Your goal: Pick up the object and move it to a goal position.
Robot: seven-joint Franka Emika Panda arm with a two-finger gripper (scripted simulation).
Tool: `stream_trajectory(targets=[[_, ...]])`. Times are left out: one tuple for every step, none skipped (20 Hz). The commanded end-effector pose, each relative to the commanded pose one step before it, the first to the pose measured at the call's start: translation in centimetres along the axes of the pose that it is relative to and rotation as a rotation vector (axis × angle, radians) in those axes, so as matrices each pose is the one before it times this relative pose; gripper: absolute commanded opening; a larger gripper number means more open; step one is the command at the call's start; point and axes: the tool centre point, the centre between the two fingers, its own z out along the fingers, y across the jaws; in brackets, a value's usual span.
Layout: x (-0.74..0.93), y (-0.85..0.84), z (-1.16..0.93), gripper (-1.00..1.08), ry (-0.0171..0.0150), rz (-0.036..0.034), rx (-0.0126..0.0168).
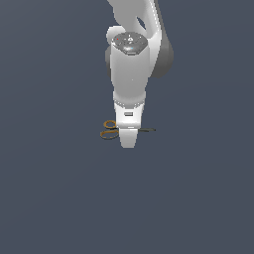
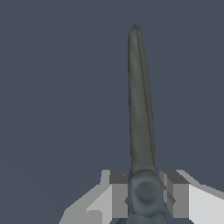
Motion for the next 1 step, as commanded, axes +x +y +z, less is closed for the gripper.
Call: stream_trajectory(targets=[[-0.023, 0.022, 0.114, -1.00, -0.00023, 0.00021, 0.00003]])
